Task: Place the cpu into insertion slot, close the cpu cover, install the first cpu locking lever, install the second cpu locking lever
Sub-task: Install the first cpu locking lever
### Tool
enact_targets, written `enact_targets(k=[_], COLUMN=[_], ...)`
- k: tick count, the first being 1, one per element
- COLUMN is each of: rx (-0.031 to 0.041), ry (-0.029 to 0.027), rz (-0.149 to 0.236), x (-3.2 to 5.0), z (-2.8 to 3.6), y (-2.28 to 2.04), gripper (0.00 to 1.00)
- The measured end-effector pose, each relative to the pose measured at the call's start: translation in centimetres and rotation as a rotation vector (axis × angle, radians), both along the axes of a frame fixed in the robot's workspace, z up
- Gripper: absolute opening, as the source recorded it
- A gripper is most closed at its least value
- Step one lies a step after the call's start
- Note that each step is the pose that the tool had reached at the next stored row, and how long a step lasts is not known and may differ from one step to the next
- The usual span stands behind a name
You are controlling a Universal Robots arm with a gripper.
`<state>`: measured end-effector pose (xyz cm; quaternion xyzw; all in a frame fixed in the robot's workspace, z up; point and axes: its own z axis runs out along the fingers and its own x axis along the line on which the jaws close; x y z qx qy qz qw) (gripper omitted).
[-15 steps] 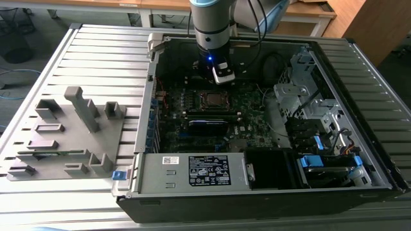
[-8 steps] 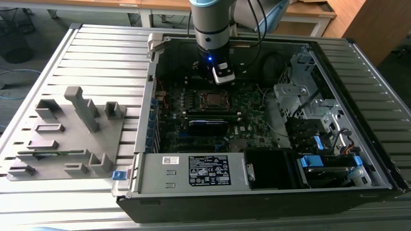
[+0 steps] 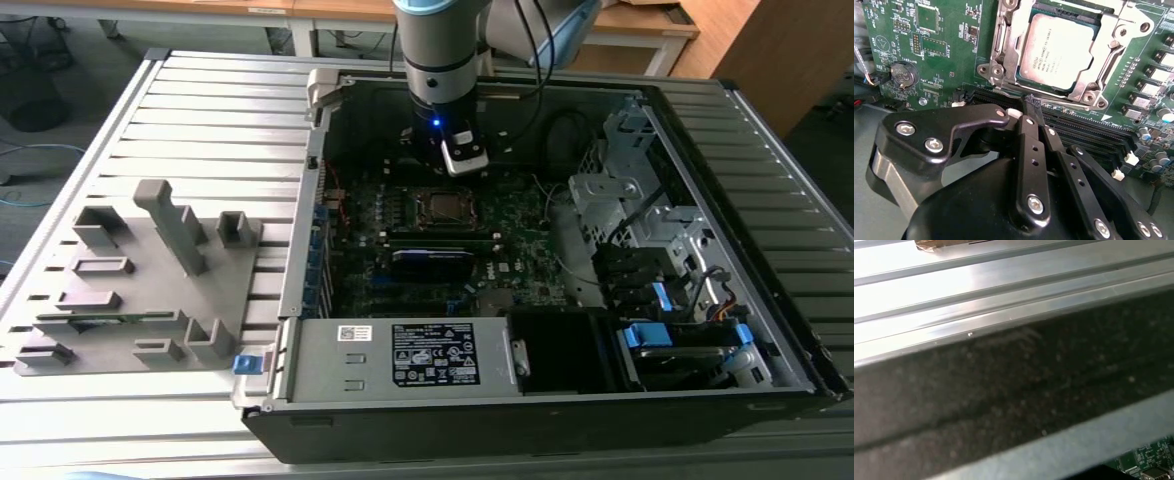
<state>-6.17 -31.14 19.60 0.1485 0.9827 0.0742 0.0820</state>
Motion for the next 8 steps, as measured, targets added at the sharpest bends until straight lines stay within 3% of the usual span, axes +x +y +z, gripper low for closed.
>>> enact_targets(k=[8], rx=[-0.0055], ry=[0.0], rz=[0.002], x=[0.0], z=[-0.06], y=[-0.06], gripper=[0.11])
